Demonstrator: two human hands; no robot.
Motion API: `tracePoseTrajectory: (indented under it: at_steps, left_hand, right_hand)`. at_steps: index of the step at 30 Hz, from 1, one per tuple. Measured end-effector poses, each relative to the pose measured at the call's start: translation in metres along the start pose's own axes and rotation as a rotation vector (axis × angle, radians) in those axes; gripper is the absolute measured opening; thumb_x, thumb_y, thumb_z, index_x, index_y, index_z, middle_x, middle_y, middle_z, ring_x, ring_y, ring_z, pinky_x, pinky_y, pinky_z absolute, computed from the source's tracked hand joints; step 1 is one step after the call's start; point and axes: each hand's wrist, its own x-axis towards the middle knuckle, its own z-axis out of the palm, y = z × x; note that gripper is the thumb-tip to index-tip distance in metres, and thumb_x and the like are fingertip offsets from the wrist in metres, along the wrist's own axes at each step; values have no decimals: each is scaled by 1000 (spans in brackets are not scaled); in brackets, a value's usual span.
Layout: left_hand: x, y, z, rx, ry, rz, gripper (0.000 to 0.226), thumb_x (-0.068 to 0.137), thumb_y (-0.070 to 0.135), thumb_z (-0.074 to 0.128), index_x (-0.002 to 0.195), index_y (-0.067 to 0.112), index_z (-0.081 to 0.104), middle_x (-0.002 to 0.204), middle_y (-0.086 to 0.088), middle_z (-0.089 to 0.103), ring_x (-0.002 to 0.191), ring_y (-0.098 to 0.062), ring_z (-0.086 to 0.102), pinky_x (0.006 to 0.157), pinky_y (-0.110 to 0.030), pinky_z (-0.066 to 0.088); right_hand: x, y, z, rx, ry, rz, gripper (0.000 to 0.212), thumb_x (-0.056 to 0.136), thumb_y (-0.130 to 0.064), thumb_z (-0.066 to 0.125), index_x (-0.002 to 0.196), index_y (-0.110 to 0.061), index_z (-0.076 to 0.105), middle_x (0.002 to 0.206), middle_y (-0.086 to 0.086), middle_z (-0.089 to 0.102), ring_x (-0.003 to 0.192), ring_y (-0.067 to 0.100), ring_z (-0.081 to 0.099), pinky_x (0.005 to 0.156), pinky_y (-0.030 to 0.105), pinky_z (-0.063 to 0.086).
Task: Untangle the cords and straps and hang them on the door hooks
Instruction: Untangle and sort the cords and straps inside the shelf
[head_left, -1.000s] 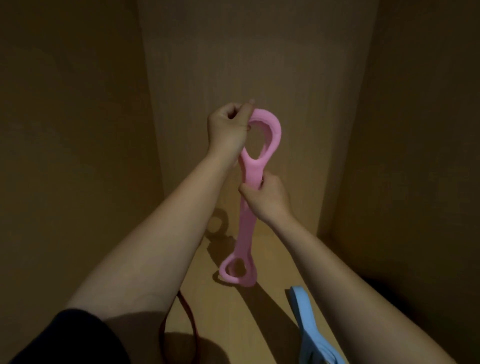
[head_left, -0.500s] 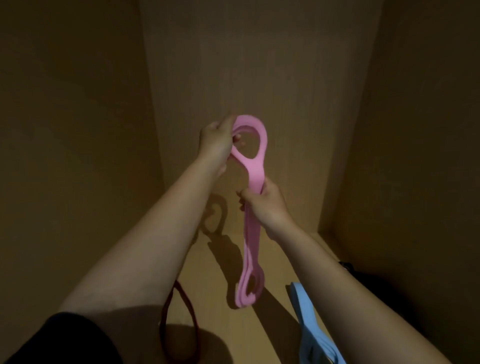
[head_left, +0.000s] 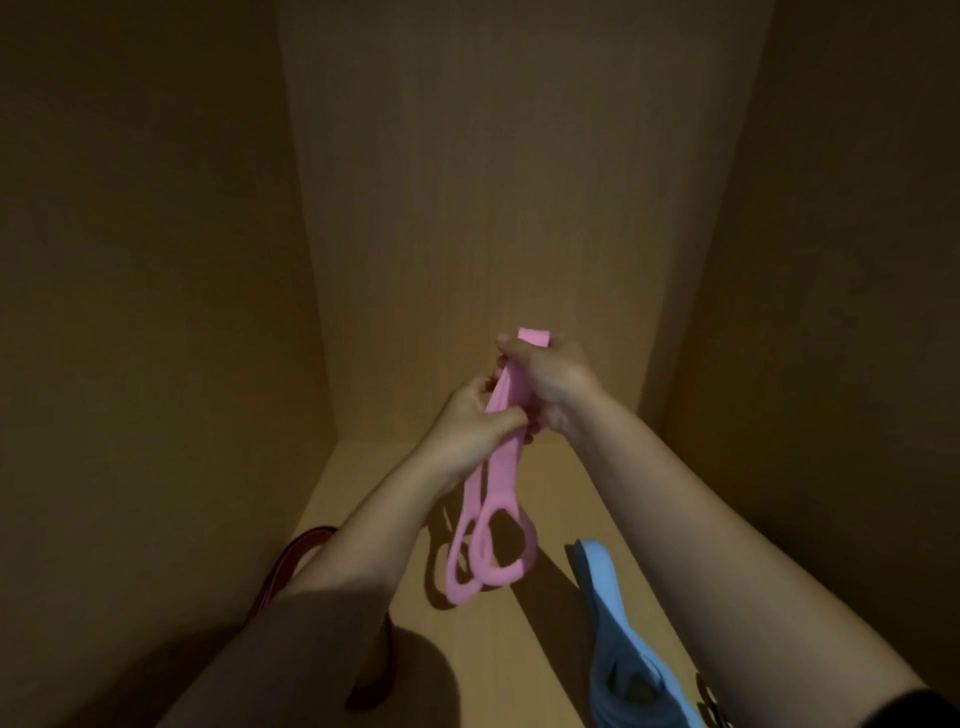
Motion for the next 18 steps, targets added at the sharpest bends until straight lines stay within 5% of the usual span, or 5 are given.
tracePoseTrajectory:
  at_steps: [3, 9, 13, 18]
  left_hand:
    - [2, -1, 7, 70, 110, 9, 53, 73, 27, 73, 113, 19, 38, 98, -11, 67, 80, -32, 69, 80, -49, 56]
    - [8, -5, 17, 259, 137, 50, 21, 81, 24, 64, 99, 20, 52, 90, -6, 65, 78, -24, 67, 77, -45, 57]
    - [6, -3, 20, 113, 92, 31, 29, 84, 13, 58, 112, 14, 48, 91, -8, 60, 63, -18, 61, 48, -23, 50]
    - [7, -3, 17, 65, 129, 81, 21, 80, 13, 57, 100, 16, 54, 89, -11, 61, 72, -25, 59, 65, -35, 47]
  right_hand:
    - [2, 6, -5, 31, 19, 19, 13, 84, -12, 65, 78, -8, 55, 57, 6, 54, 38, 12, 52, 41, 21, 44]
    - [1, 5, -15, 11, 97, 11, 24, 79, -19, 71, 93, -5, 57, 80, 14, 59, 69, 24, 58, 63, 35, 49]
    - [-1, 5, -14, 59, 79, 24, 13, 88, -12, 59, 78, -8, 52, 67, 10, 54, 61, 21, 54, 62, 37, 47]
    - [-3, 2, -13, 116, 68, 45, 19, 90, 0, 49, 74, -9, 51, 69, 9, 49, 66, 22, 52, 72, 42, 47]
